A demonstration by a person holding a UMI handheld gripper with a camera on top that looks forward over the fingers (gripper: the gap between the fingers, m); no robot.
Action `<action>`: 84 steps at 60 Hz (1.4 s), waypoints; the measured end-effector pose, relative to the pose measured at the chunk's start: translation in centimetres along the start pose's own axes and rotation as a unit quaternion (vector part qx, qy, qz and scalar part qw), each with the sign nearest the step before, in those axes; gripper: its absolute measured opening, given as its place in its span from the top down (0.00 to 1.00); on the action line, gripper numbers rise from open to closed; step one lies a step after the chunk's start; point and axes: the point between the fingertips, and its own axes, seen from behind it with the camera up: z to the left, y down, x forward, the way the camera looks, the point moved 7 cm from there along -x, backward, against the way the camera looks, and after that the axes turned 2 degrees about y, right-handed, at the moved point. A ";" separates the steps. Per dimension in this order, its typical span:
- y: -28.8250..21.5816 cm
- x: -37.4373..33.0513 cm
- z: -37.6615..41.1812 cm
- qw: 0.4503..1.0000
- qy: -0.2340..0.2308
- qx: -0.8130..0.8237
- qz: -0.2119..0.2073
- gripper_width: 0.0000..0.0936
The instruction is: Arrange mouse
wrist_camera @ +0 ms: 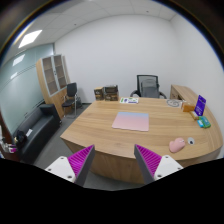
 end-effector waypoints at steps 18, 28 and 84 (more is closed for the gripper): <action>5.7 2.1 -8.1 0.993 0.112 0.046 0.016 0.10; 7.2 5.4 -16.9 0.987 0.151 0.057 -0.012 0.10; 7.1 25.0 -34.0 0.996 0.067 0.058 0.012 0.11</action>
